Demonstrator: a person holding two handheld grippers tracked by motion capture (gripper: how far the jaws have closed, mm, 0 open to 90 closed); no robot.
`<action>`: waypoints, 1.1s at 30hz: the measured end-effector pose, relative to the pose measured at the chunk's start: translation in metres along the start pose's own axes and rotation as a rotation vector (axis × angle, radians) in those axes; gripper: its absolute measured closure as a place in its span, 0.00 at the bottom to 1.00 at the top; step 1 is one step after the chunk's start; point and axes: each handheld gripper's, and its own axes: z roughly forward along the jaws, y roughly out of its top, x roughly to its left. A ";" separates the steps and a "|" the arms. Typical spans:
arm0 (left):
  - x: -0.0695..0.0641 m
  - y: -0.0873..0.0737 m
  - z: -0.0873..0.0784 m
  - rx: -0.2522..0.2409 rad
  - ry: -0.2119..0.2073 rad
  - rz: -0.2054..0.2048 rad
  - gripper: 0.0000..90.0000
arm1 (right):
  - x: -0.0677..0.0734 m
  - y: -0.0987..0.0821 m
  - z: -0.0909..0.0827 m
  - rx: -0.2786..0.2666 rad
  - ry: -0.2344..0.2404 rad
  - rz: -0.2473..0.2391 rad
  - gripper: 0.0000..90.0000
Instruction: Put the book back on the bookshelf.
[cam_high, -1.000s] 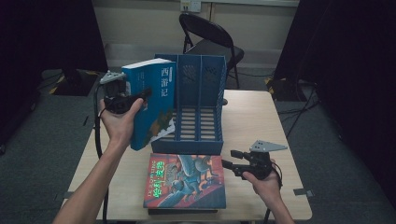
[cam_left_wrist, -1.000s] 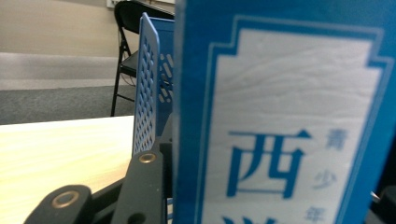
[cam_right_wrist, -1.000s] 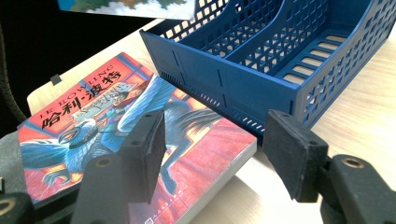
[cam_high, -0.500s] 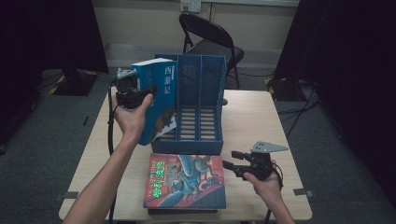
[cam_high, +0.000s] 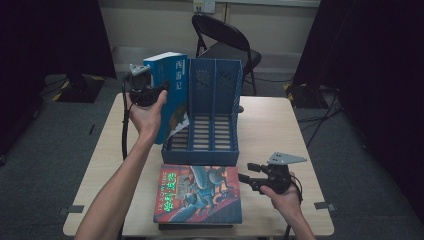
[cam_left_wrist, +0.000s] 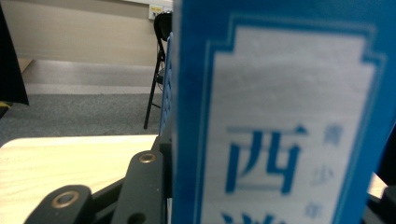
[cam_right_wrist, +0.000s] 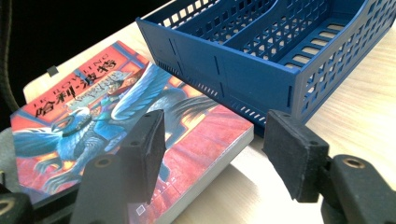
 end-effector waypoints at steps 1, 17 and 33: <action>-0.002 -0.001 0.001 -0.002 0.003 0.009 0.69 | 0.000 0.000 0.000 0.001 0.007 -0.003 0.43; -0.007 -0.041 0.035 0.022 0.016 0.000 0.69 | -0.002 -0.005 0.004 0.021 0.017 -0.003 0.43; -0.010 -0.048 0.042 0.000 0.006 0.008 0.68 | 0.000 -0.006 0.009 0.053 0.044 -0.011 0.43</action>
